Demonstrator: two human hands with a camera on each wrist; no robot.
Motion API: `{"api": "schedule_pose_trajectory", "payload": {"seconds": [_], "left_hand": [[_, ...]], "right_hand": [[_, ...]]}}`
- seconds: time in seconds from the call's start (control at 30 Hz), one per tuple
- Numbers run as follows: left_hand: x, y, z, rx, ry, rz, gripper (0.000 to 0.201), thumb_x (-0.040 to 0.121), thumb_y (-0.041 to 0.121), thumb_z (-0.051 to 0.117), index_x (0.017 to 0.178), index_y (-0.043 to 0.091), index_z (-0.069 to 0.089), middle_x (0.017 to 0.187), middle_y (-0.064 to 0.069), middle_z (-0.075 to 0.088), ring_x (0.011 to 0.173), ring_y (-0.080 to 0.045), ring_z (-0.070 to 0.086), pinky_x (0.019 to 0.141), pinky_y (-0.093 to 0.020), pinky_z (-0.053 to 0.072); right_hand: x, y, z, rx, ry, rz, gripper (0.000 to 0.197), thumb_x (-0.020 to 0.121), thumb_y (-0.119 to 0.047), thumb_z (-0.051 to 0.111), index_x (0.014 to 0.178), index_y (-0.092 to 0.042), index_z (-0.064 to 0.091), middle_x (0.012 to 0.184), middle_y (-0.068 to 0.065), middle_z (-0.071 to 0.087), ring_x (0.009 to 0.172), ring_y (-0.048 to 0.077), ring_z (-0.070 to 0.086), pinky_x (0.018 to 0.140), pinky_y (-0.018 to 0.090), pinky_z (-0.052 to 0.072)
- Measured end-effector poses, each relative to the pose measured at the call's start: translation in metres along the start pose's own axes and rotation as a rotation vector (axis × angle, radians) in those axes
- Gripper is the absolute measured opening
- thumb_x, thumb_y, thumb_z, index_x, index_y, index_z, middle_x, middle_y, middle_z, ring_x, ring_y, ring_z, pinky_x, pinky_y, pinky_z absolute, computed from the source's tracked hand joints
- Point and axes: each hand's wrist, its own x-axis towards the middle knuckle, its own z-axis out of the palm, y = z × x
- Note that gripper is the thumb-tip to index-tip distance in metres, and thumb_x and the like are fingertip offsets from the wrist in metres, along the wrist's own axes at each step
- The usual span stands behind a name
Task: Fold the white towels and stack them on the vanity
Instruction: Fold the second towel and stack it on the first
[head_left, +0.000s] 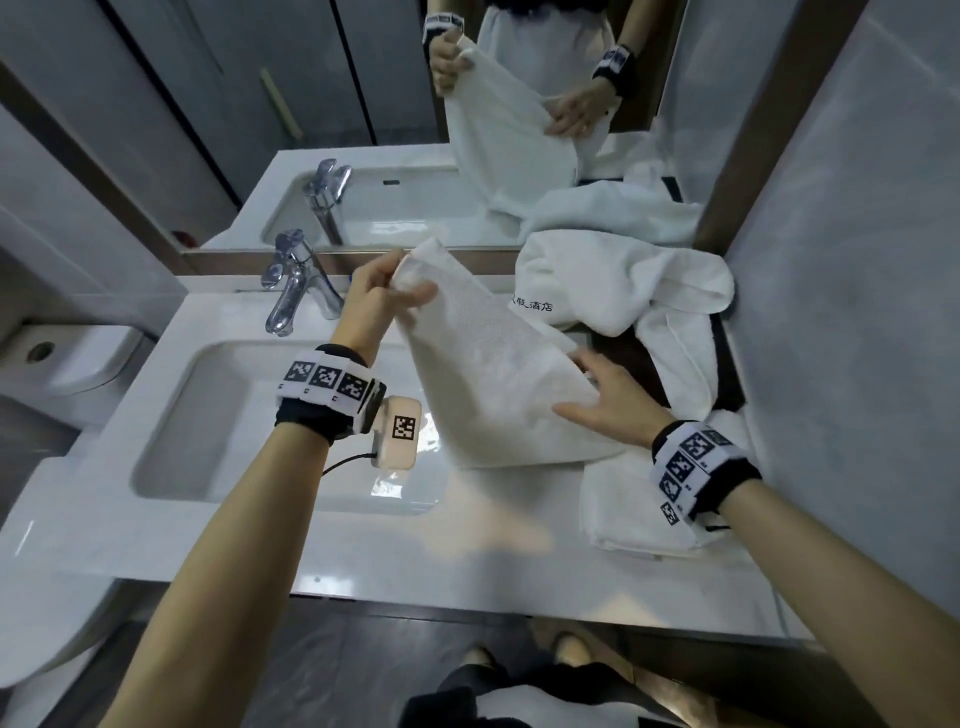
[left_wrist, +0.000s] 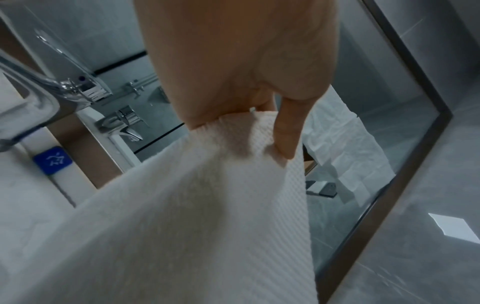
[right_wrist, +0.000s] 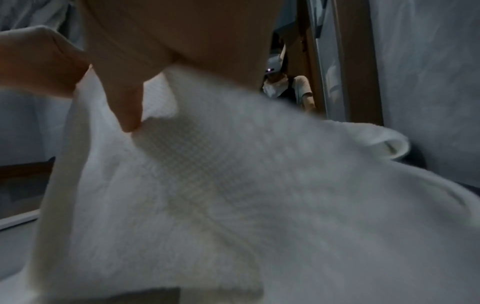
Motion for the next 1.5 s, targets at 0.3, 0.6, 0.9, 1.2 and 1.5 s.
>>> {"api": "schedule_pose_trajectory", "payload": {"seconds": [0.3,0.6,0.9,1.2,1.5], "left_hand": [[-0.001,0.004,-0.011,0.018,0.008,0.023,0.017,0.069,0.003,0.064,0.066,0.019,0.059,0.068,0.004,0.057,0.070,-0.015,0.052,0.070,-0.027,0.040],[-0.004,0.018,-0.026,0.046,0.129,0.004,0.021,0.076,-0.006,0.060,0.067,0.009,0.048,0.074,-0.009,0.047,0.077,-0.019,0.044,0.074,-0.033,0.039],[0.001,0.021,-0.065,-0.123,0.415,0.021,0.026,0.073,-0.002,0.061,0.067,0.023,0.057,0.069,0.009,0.057,0.078,-0.015,0.052,0.076,-0.031,0.042],[0.012,0.027,-0.028,-0.032,0.365,0.088,0.010,0.083,0.012,0.066,0.090,0.018,0.063,0.093,-0.002,0.065,0.088,-0.019,0.060,0.086,-0.039,0.051],[0.028,-0.022,0.023,0.225,-0.008,-0.155,0.040,0.083,0.037,0.068,0.111,0.009,0.069,0.116,-0.007,0.068,0.098,-0.016,0.064,0.093,-0.032,0.051]], "right_hand": [[0.007,0.013,0.004,0.051,-0.034,0.165,0.027,0.083,-0.046,0.062,0.073,-0.022,0.056,0.070,-0.007,0.058,0.074,0.024,0.056,0.068,0.032,0.043],[0.013,0.022,0.000,-0.621,-0.349,0.224,0.053,0.080,-0.066,0.052,0.107,-0.022,0.056,0.111,0.007,0.048,0.114,0.029,0.045,0.098,0.041,0.029],[0.031,-0.019,-0.082,-0.175,0.268,0.033,0.033,0.079,-0.037,0.073,0.083,-0.015,0.049,0.098,0.005,0.043,0.101,0.021,0.042,0.093,0.028,0.035],[0.011,-0.041,-0.130,0.112,0.506,0.048,0.032,0.091,-0.026,0.061,0.061,-0.016,0.057,0.057,-0.014,0.054,0.051,-0.005,0.045,0.054,0.015,0.036],[-0.012,0.005,-0.121,-0.225,0.503,0.224,0.018,0.088,-0.017,0.064,0.093,-0.001,0.071,0.098,0.023,0.067,0.093,0.034,0.061,0.078,0.035,0.044]]}}
